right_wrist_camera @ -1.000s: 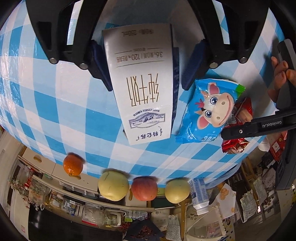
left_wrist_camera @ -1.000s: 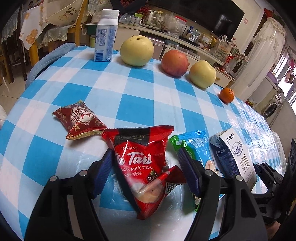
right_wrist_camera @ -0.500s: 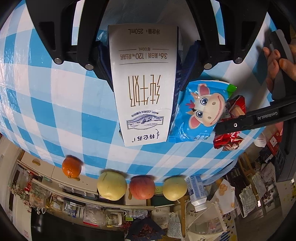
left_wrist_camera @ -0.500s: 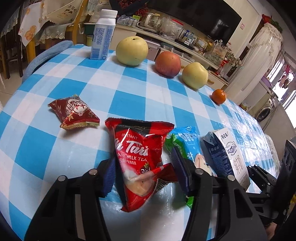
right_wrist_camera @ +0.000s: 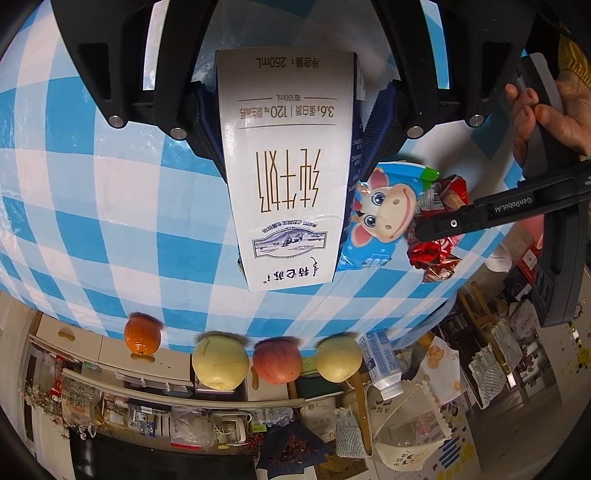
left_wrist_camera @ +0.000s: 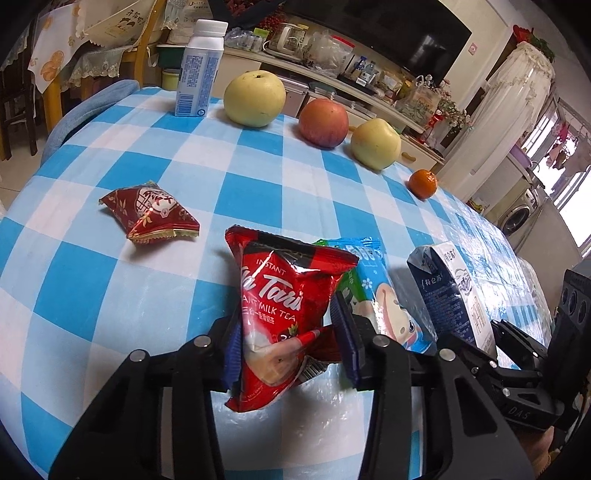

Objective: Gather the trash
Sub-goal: 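Lift red milk-tea packet and milk carton up off the table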

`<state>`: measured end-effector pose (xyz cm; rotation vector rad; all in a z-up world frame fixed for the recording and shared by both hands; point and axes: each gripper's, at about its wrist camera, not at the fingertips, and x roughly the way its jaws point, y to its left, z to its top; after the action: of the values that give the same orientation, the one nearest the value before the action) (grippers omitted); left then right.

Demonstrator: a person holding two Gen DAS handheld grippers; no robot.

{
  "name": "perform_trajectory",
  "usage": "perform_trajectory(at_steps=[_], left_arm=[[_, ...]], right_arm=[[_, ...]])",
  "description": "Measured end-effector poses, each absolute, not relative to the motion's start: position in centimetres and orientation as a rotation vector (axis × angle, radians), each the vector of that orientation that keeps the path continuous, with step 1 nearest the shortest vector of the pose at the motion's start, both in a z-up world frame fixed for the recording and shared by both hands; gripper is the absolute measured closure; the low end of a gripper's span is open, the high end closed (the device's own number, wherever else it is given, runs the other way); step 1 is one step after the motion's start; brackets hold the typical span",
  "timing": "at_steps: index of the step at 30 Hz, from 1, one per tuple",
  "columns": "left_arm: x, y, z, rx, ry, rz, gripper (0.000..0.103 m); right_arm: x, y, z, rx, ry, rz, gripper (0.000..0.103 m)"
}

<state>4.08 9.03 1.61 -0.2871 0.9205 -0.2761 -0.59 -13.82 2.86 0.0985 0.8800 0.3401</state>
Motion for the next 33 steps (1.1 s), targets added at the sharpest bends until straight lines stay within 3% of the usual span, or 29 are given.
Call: perform_trajectory(at_steps=[33], left_arm=[[-1.1, 16.7, 8.3, -0.279, 0.705, -0.224, 0.06]], right_arm=[[-4.6, -5.6, 8.5, 0.159, 0.744, 0.412, 0.037]])
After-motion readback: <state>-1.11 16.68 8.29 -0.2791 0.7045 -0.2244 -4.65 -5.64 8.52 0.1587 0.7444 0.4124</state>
